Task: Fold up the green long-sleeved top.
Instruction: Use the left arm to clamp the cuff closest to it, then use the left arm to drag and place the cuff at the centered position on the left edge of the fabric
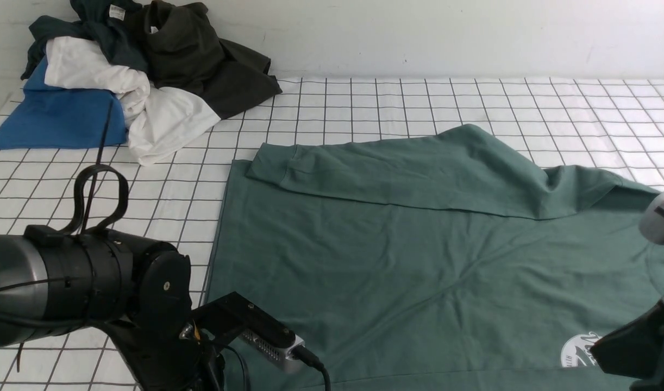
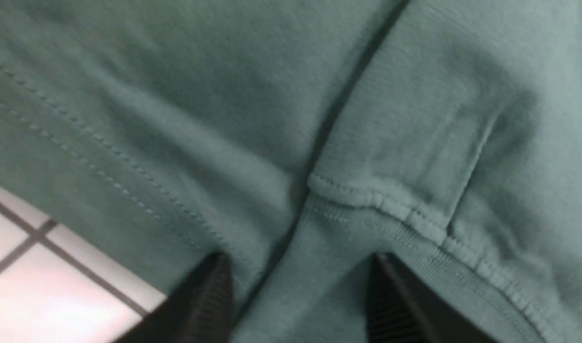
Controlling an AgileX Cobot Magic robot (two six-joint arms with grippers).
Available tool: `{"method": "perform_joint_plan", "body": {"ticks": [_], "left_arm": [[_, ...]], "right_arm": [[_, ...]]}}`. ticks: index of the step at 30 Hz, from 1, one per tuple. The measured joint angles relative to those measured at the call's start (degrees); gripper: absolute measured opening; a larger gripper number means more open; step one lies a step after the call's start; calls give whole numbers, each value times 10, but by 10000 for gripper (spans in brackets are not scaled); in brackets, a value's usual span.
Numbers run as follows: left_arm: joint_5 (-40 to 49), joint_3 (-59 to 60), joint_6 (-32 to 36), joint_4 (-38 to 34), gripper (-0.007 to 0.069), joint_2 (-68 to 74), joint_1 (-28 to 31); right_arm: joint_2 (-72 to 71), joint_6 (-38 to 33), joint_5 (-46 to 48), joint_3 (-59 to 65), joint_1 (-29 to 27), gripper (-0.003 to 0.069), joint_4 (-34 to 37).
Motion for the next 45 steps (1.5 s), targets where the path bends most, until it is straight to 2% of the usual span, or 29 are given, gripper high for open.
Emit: {"method": "perform_joint_plan", "body": {"ticks": [1, 2, 3, 8, 9, 18, 26, 30, 35, 45], "left_arm": [[0, 0, 0, 0, 277, 0, 0], [0, 0, 0, 0, 269, 0, 0], [4, 0, 0, -1, 213, 0, 0], [22, 0, 9, -4, 41, -6, 0], [23, 0, 11, -4, 26, -11, 0], [60, -38, 14, -2, 19, -71, 0], [103, -217, 14, 32, 19, -77, 0], [133, -335, -5, 80, 19, -39, 1], [164, -417, -35, 115, 19, 12, 23], [170, -439, -51, 124, 31, 136, 77]], "right_arm": [[0, 0, 0, 0, 0, -14, 0], [0, 0, 0, 0, 0, -14, 0], [0, 0, 0, 0, 0, -14, 0], [0, 0, 0, 0, 0, -14, 0], [0, 0, 0, 0, 0, -14, 0], [0, 0, -4, 0, 0, -14, 0], [0, 0, -9, 0, 0, -14, 0], [0, 0, -7, 0, 0, -14, 0], [0, 8, 0, 0, 0, -14, 0], [-9, 11, 3, 0, 0, -14, -2]]}}
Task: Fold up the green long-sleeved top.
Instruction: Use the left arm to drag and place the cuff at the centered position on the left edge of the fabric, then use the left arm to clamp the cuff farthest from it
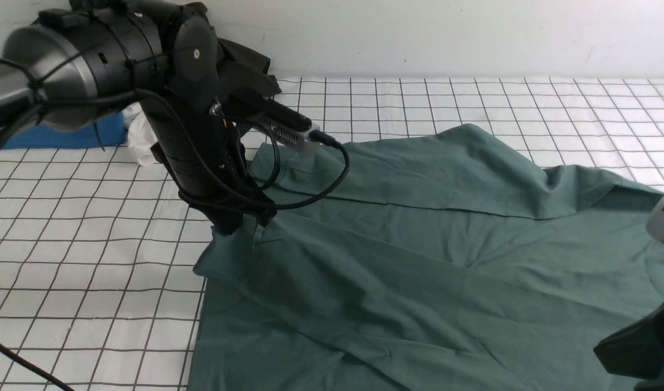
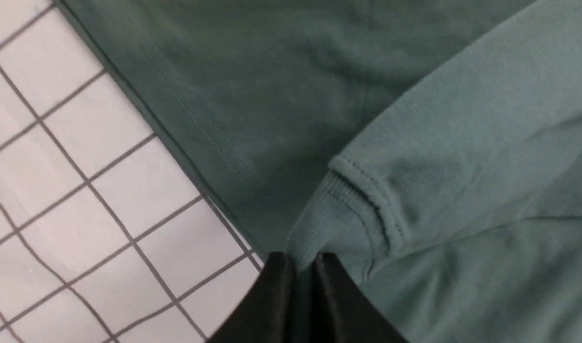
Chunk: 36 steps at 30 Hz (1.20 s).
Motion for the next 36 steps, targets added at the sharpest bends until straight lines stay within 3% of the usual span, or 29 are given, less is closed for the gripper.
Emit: {"method": "perform_joint_plan", "body": {"ticks": [3, 6, 7, 8, 9, 12, 16, 25, 36], "left_arm": [[-13, 0, -6, 0, 71, 22, 5], [-59, 0, -55, 1, 205, 32, 14], [-59, 0, -58, 1, 214, 32, 14], [-79, -7, -79, 1, 288, 33, 22], [-81, -7, -82, 1, 297, 33, 23], [-93, -48, -104, -2, 454, 48, 46], [-96, -125, -106, -2, 549, 94, 68], [-122, -291, -108, -11, 562, 243, 80], [-153, -366, -110, -49, 556, 351, 80]], "right_arm": [[-1, 0, 1, 0, 0, -14, 0], [-1, 0, 1, 0, 0, -14, -15], [-1, 0, 1, 0, 0, -14, -16], [-1, 0, 1, 0, 0, -14, -27], [-1, 0, 1, 0, 0, -14, -27], [-1, 16, 1, 0, 0, -14, -53], [-1, 61, -19, -1, 0, -14, -99], [35, 147, -99, -10, 0, -14, -187], [119, 153, -108, -15, 0, -14, -193]]}}
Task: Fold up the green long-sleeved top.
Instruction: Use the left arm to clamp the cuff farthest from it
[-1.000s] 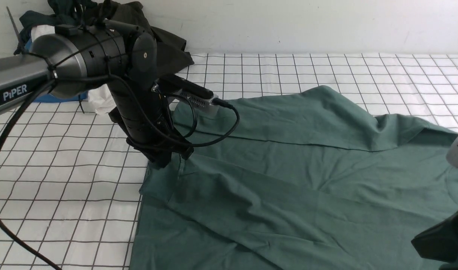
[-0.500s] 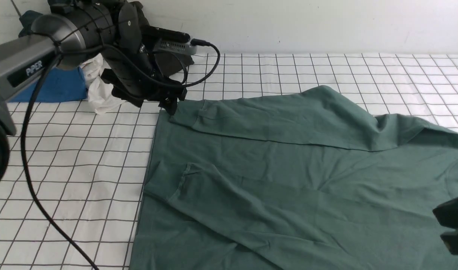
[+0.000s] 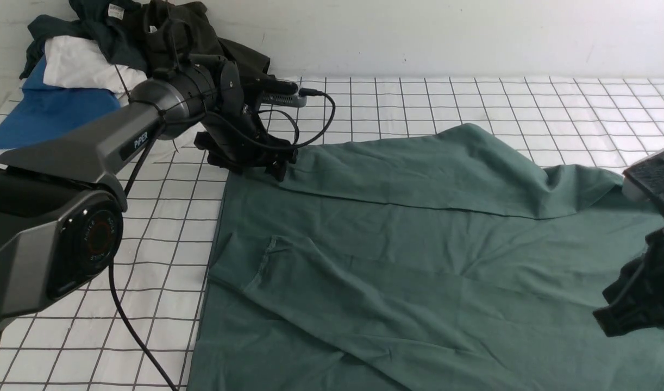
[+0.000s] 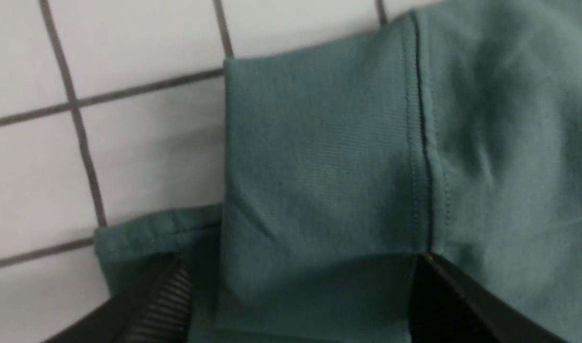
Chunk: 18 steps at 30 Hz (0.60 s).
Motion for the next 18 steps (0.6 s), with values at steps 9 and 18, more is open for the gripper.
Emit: {"method": "perform_joint_plan", "body": {"ticks": [9, 18], "left_arm": [[-7, -1, 0, -4, 314, 2, 0], [54, -46, 3, -5, 32, -5, 0]], "right_arm": [[6, 0, -2, 0, 0, -14, 0], [6, 0, -2, 0, 0, -14, 0]]}}
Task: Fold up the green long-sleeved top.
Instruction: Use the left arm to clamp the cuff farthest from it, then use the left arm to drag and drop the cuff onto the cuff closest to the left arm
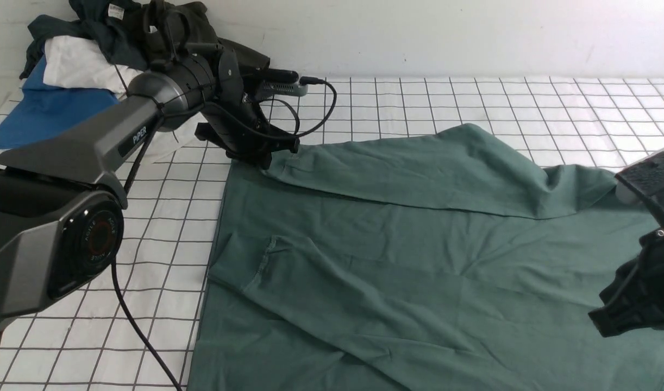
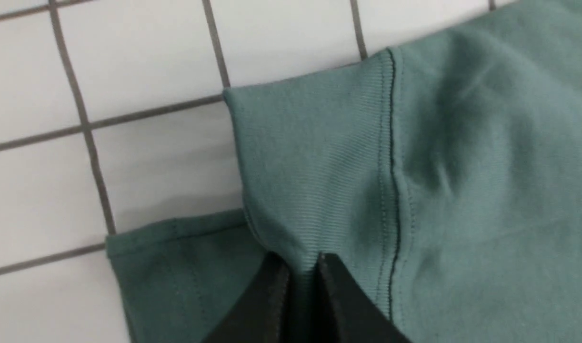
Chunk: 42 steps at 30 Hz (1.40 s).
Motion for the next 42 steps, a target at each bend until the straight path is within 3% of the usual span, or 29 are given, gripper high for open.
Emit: {"method": "perform_joint_plan", "body": {"ticks": [6, 10, 19, 21, 29, 37, 42], "left_arm": [[124, -22, 48, -15, 24, -50, -4], [158, -19, 70, -21, 24, -102, -17], [161, 242, 57, -20, 24, -309, -25], [143, 366, 57, -19, 24, -367, -25], [-22, 611, 62, -21, 24, -463, -26], [-66, 657, 107, -21, 49, -416, -26], [-39, 657, 125, -21, 160, -412, -26]], "right_arm": [[0, 0, 0, 0, 0, -14, 0], [0, 0, 0, 0, 0, -14, 1], [-38, -1, 1, 0, 0, -14, 51], [-55, -1, 2, 0, 0, -14, 54], [-75, -2, 11, 0, 0, -14, 58], [-75, -2, 56, 0, 0, -14, 69], [-75, -2, 106, -1, 0, -14, 76]]}}
